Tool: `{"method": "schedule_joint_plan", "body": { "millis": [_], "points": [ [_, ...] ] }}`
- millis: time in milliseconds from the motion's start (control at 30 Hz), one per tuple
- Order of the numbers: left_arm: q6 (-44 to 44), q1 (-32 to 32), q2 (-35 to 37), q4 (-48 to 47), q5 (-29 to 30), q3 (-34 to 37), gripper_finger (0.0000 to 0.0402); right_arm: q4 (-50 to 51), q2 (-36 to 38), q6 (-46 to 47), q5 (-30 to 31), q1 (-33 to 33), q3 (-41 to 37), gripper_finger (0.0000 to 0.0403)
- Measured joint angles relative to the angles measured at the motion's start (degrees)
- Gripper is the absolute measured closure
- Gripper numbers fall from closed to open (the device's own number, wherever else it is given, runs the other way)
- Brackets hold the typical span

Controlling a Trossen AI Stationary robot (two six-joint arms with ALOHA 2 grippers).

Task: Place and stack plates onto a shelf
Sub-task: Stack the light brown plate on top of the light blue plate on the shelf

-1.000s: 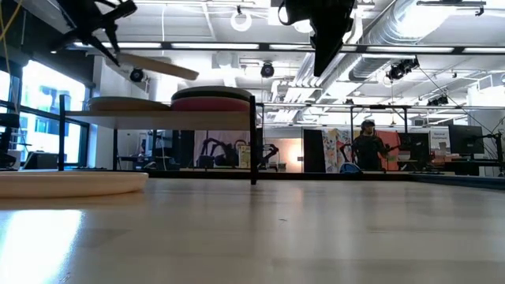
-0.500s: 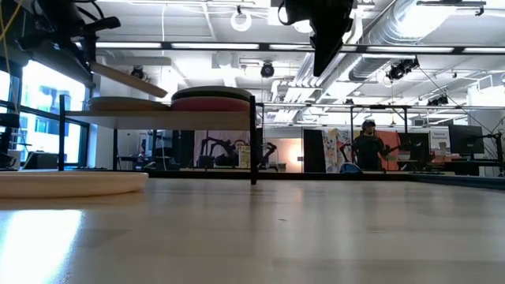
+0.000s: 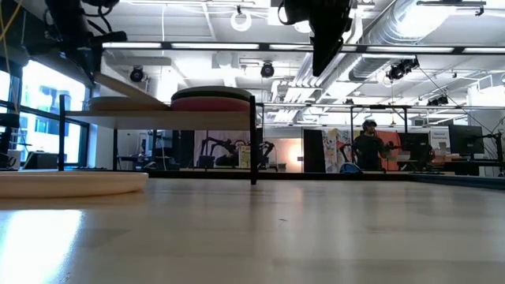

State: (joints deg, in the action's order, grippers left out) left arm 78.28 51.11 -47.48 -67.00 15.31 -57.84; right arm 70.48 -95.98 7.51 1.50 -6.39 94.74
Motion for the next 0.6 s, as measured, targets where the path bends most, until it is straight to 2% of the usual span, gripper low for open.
{"method": "schedule_joint_plan", "body": {
  "millis": [600],
  "points": [
    [-2.46, 0.0, -5.73, 1.14, -1.18, -0.02, 0.0375, 0.02, 0.0, 2.56, -0.02, 0.07, 0.0, 0.0274]
  ]
}}
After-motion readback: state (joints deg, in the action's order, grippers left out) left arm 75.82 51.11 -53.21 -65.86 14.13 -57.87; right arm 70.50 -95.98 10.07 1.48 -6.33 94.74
